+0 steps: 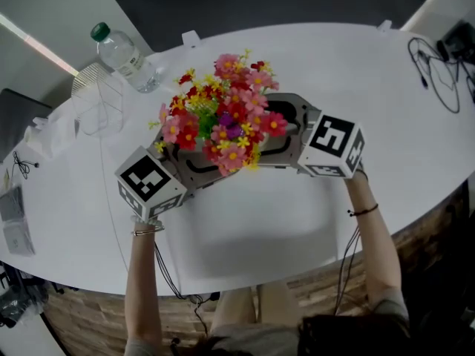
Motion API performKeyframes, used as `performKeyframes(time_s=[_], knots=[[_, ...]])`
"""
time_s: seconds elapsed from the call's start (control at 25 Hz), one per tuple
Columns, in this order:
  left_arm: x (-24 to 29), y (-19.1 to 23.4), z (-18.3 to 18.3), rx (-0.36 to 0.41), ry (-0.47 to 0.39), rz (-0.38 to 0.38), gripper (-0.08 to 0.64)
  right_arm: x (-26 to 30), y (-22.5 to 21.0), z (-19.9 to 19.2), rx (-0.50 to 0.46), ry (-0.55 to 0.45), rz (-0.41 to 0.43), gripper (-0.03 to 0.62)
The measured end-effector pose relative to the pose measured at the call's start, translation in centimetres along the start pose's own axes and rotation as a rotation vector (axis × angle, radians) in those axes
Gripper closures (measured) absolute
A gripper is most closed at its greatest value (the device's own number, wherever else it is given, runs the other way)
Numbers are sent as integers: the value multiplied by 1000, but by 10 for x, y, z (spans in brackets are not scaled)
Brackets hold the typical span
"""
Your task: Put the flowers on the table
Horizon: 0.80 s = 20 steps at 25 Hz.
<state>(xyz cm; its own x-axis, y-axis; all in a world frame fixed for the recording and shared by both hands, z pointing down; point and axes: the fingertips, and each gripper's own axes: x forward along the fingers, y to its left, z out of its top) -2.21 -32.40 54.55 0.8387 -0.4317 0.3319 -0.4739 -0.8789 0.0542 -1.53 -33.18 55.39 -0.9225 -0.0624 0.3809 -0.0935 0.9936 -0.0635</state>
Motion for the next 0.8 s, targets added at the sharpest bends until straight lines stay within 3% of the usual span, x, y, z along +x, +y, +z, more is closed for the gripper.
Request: performKeyframes(time_s=[0.44,0.8], knots=[[-6,2,1,-53,-43,50,100,-5,-2,0,66,-37,-51,135],[-20,5,4,-85,-99,149,100,-21,-3,-1,105,-79,-126,135]])
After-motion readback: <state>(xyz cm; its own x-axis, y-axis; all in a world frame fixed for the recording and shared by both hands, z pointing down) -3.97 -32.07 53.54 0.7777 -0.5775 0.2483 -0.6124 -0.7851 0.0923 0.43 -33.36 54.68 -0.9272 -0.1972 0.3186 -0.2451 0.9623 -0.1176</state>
